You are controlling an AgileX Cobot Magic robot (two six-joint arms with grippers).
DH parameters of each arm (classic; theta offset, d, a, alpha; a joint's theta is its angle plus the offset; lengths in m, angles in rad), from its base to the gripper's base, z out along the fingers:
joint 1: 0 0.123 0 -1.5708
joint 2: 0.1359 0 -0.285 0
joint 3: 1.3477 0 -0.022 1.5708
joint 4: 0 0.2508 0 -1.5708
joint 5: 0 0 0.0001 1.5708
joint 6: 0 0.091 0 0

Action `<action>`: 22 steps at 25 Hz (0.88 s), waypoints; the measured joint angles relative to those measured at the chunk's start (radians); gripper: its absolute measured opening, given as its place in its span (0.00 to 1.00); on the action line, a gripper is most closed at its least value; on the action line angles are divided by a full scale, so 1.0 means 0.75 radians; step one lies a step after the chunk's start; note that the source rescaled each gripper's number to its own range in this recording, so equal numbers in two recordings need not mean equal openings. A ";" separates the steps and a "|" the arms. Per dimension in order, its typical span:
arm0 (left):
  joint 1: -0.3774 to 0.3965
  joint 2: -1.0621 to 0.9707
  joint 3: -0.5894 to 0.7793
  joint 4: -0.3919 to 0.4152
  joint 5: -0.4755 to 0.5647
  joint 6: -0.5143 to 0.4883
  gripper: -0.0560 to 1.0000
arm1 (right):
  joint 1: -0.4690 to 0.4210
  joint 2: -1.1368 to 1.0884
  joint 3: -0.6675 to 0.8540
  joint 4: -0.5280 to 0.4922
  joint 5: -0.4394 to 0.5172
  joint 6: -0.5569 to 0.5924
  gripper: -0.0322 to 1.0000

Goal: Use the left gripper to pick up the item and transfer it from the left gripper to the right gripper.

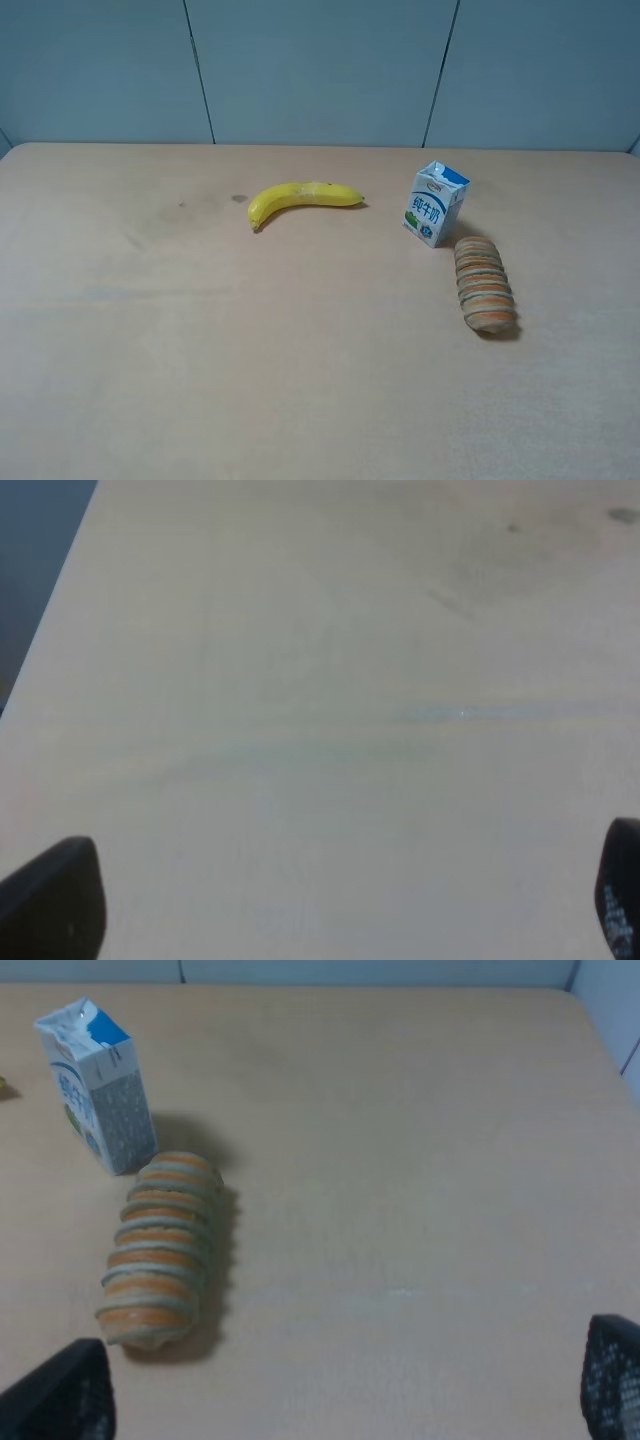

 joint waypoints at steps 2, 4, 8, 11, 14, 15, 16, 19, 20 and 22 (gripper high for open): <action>0.000 0.000 0.000 0.004 0.000 0.000 0.98 | 0.000 0.000 0.000 0.000 0.000 0.000 1.00; 0.000 0.000 0.000 0.003 0.001 0.000 0.98 | 0.000 0.000 0.000 0.005 -0.002 0.000 1.00; 0.000 0.000 0.000 0.003 0.001 0.000 0.98 | 0.000 0.000 0.000 0.008 -0.003 0.000 1.00; 0.000 0.000 0.000 0.003 0.001 0.000 0.98 | 0.000 0.000 0.000 0.008 -0.003 0.000 1.00; 0.000 0.000 0.000 0.003 0.001 0.000 0.98 | 0.000 0.000 0.000 0.008 -0.003 0.000 1.00; 0.000 0.000 0.000 0.003 0.001 0.000 0.98 | 0.000 0.000 0.000 0.008 -0.003 0.000 1.00; 0.000 0.000 0.000 0.003 0.001 0.000 0.98 | 0.000 0.000 0.000 0.008 -0.003 0.000 1.00; 0.000 0.000 0.000 0.003 0.001 0.000 0.98 | 0.000 0.000 0.000 0.008 -0.003 0.000 1.00; 0.000 0.000 0.000 0.003 0.001 0.000 0.98 | 0.000 0.000 0.000 0.008 -0.003 0.000 1.00; 0.000 0.000 0.000 0.003 0.001 0.000 0.98 | 0.000 0.000 0.000 0.008 -0.003 0.000 1.00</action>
